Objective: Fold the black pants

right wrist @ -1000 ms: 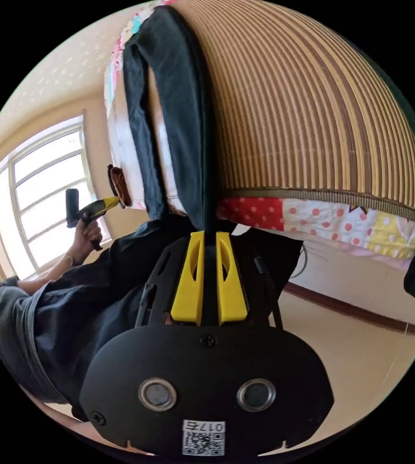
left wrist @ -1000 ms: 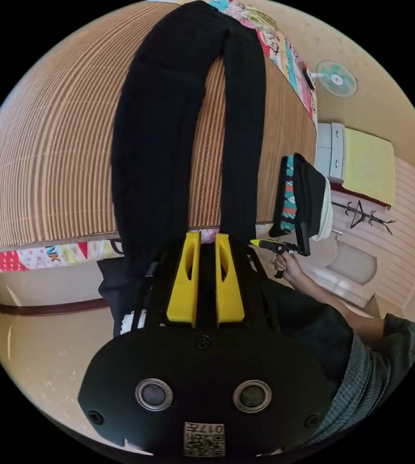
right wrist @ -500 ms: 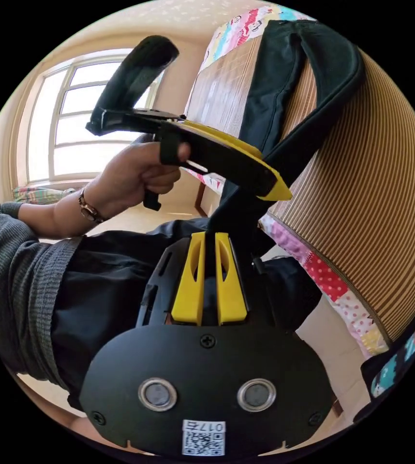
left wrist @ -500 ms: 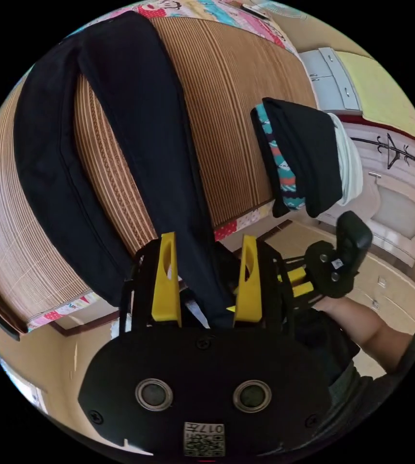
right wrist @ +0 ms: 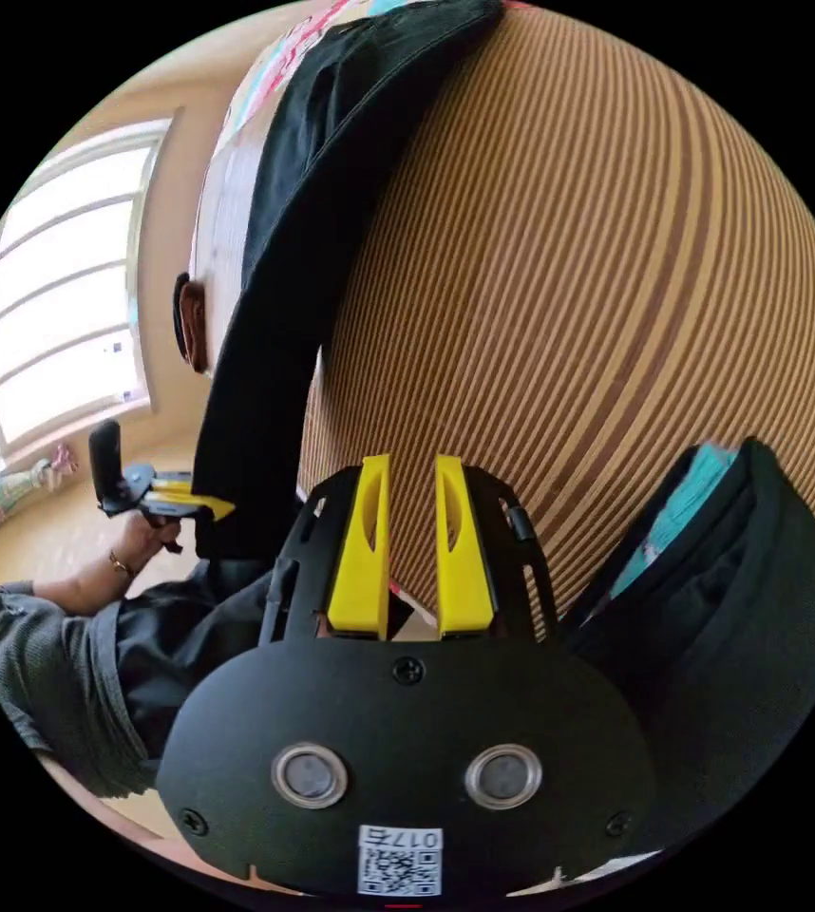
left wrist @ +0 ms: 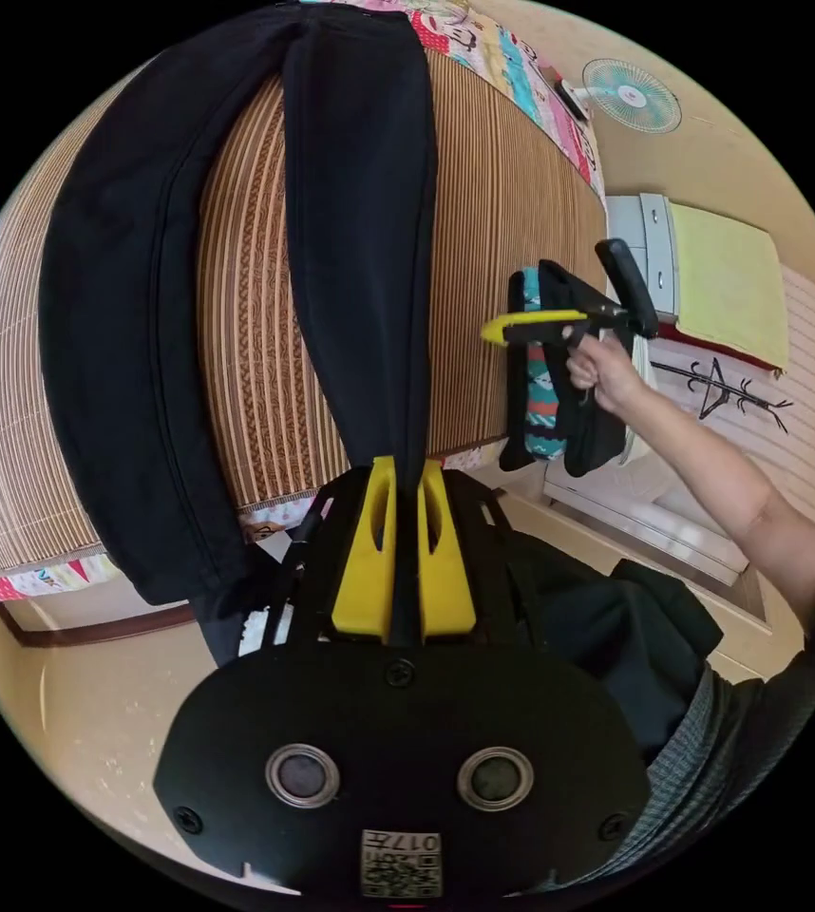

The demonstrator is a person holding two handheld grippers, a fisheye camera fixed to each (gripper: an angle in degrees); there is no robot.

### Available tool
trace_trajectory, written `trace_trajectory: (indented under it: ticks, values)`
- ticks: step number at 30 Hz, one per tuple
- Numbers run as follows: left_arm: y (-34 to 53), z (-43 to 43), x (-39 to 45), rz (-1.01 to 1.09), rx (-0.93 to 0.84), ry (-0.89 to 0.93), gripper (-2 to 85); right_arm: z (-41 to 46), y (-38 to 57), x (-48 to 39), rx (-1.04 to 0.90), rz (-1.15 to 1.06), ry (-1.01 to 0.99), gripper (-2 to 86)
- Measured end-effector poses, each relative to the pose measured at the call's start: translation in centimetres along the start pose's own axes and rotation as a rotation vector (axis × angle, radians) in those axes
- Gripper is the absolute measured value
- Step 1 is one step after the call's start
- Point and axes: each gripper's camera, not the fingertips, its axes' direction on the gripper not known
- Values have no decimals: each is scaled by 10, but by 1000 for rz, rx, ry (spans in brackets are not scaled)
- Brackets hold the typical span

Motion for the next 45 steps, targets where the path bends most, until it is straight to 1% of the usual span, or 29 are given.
trace_trajectory:
  ticks: [1, 2, 4, 7, 10, 12, 14, 17, 20, 21, 22, 23, 25, 26, 28, 30, 31, 33, 34, 36, 38, 39, 41, 43, 45]
  values:
    - [1, -2, -3, -15, 7, -7, 36, -24, -25, 20, 110, 66, -74, 100]
    - [3, -4, -7, -42, 19, 11, 36, -34, -38, 29, 160, 94, -116, 106]
    - [5, -4, -14, -85, 42, 60, 36, -63, -87, 55, 335, 161, -291, 127]
    - [7, -1, -23, -127, 78, 133, 36, -80, -141, 65, 514, 192, -439, 138]
    - [9, 5, -29, -172, 101, 177, 36, -79, -190, 62, 598, 207, -491, 141]
    - [9, 8, -32, -183, 106, 195, 36, -71, -220, 59, 587, 227, -462, 141]
    - [12, 12, -39, -254, 125, 227, 34, -66, -243, 51, 607, 207, -432, 135]
    - [12, 13, -41, -305, 153, 287, 32, -59, -273, 37, 647, 205, -362, 117]
    - [7, 6, -33, -270, 151, 276, 32, -65, -290, 13, 698, 217, -246, 76]
    - [6, 4, -31, -260, 150, 269, 32, -71, -293, -5, 704, 185, -172, 52]
    - [6, 0, -28, -244, 150, 255, 32, -76, -298, -27, 684, 140, -66, 43]
    - [8, -6, -26, -224, 165, 253, 32, -78, -300, -39, 676, 119, -7, 38]
    - [18, -17, -25, -192, 206, 281, 33, -82, -303, -99, 673, -20, 164, 29]
    - [27, -27, -26, -187, 238, 310, 33, -82, -304, -117, 675, -64, 198, 28]
    - [43, -44, -29, -209, 292, 313, 34, -74, -307, -187, 689, -229, 284, 25]
    - [58, -59, -31, -244, 336, 277, 36, -61, -318, -231, 669, -330, 251, 26]
    - [66, -65, -34, -276, 351, 255, 37, -48, -330, -254, 632, -388, 197, 28]
    - [76, -70, -40, -317, 361, 214, 39, -26, -347, -273, 583, -418, 98, 30]
    - [79, -71, -47, -340, 349, 179, 40, -11, -352, -278, 575, -429, 37, 31]
    - [78, -68, -59, -369, 308, 129, 43, 13, -351, -277, 539, -439, -6, 38]
    - [75, -65, -77, -397, 267, 77, 48, 39, -339, -267, 488, -429, -4, 58]
    - [74, -65, -82, -411, 256, 60, 49, 59, -322, -256, 454, -436, 9, 74]
    - [68, -65, -95, -412, 212, 22, 52, 90, -291, -232, 390, -437, 10, 78]
    - [64, -66, -102, -397, 178, 27, 53, 134, -248, -192, 278, -389, -36, 84]
    - [62, -68, -105, -373, 164, 52, 53, 163, -214, -161, 222, -312, -95, 91]
